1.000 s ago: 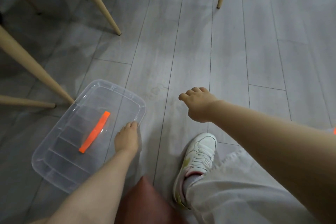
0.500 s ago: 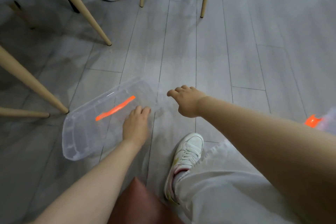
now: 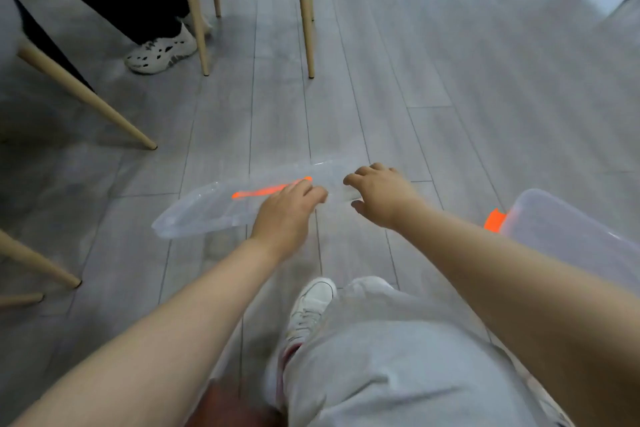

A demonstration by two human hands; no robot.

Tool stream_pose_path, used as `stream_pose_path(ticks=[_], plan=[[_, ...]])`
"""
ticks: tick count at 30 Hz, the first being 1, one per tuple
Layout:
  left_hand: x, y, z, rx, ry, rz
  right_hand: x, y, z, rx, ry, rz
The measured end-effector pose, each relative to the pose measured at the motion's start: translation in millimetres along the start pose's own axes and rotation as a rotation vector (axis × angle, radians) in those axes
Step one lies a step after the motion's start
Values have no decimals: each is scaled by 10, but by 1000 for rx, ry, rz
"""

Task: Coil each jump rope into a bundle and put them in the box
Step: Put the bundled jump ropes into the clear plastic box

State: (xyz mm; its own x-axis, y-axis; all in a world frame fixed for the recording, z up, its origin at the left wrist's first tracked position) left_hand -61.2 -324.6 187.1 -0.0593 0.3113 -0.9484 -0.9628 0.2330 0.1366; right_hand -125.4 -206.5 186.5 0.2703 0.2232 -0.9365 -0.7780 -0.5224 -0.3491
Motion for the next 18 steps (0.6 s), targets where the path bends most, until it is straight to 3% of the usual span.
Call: stream_pose_path(ticks=[8,11,18], plan=[[-148,565,1028,295,190,48,-219,-833,1082,204,205,159],[-151,749,1382,338,213,19,-287,-1227,1539,297,397,254],[-365,1110,2194,466,382,92,-438,-2199,2454,514,564,449]])
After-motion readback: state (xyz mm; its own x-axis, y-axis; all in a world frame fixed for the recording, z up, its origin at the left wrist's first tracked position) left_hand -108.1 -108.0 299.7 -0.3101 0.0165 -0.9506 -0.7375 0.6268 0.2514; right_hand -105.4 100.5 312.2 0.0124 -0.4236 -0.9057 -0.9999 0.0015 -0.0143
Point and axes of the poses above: each hand's wrist, its own y-axis towards the middle knuckle, its own x-axis out of the palm, z = x × y, the point moved 9 cm from there along y, towards the middle knuckle, and after that the axes turned 8 degrees about -z, right-handed, at the moved point
